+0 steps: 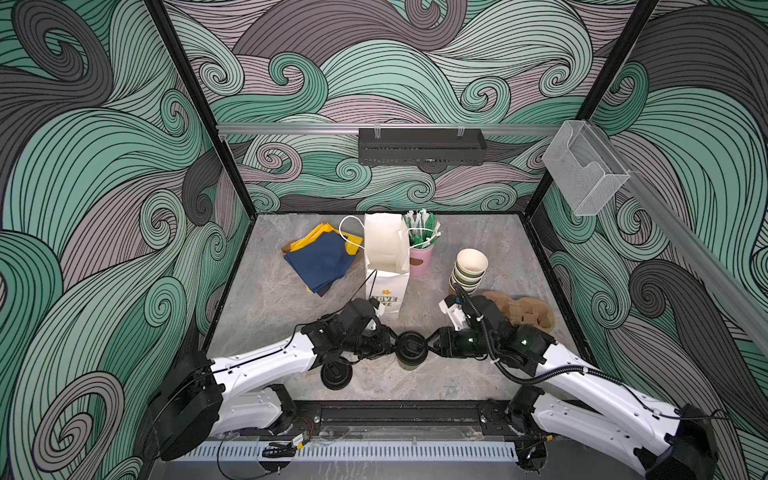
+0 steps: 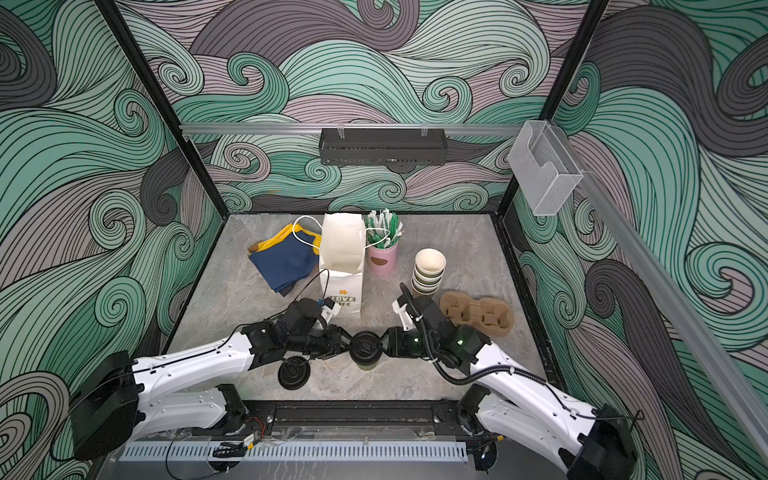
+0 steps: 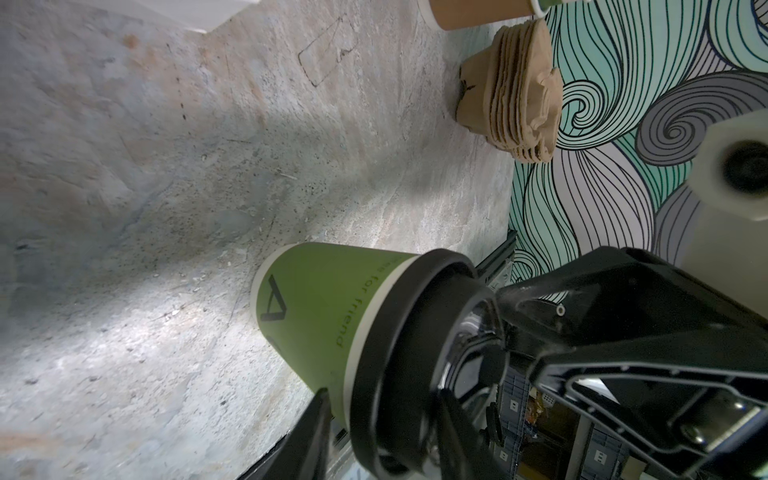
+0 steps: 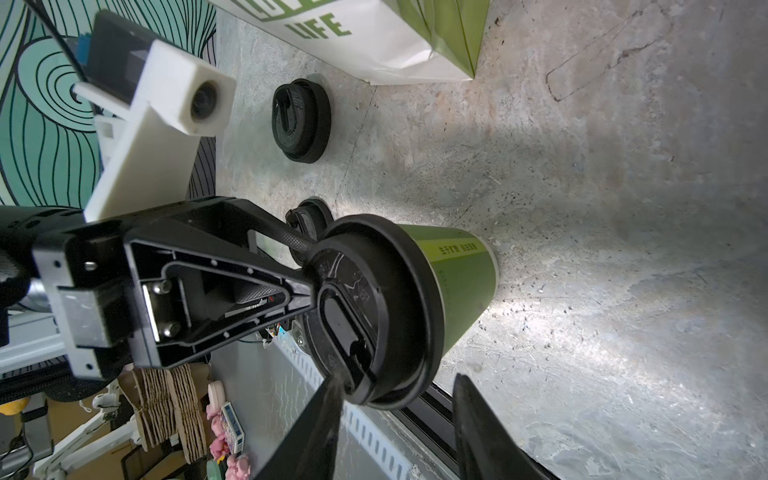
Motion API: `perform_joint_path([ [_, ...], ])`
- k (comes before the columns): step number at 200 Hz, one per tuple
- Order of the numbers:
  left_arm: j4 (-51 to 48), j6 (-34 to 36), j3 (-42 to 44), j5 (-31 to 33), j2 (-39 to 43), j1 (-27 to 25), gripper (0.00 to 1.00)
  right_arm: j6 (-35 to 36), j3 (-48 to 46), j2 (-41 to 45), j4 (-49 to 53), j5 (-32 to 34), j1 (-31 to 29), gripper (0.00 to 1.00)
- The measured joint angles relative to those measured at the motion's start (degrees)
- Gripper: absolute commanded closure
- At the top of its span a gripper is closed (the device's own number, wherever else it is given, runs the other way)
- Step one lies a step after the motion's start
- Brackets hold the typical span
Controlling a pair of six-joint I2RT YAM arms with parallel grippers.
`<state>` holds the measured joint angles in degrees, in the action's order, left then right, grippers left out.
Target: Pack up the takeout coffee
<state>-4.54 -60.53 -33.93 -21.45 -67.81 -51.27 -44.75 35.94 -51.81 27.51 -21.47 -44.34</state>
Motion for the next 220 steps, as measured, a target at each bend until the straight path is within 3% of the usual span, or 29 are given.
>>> perform_joint_path([
  [65, -1.88, 1.44, -0.11, 1.2, 1.18, -0.02, 0.45, -0.02, -0.04, 0.26, -0.11, -0.17, 0.26, 0.47],
  [112, -2.27, 2.69, 0.0, 1.7, 3.5, -0.02, 0.28, -0.04, -0.04, 0.55, -0.09, -0.42, 0.28, 0.46],
  [152, -2.08, 3.98, 0.48, 1.4, 6.88, -0.02, 0.27, 0.48, 0.15, 2.27, 2.01, 0.44, 0.28, 0.45],
  [183, -6.56, 5.07, 3.28, 3.04, 17.03, -0.02, 0.27, 1.25, 2.89, 7.5, 9.31, 8.46, 0.28, 0.46],
  [220, -18.45, 4.0, 6.43, 16.04, 35.45, -0.02, 0.33, 0.17, 4.11, 14.51, 15.32, 21.24, 0.55, 0.46],
])
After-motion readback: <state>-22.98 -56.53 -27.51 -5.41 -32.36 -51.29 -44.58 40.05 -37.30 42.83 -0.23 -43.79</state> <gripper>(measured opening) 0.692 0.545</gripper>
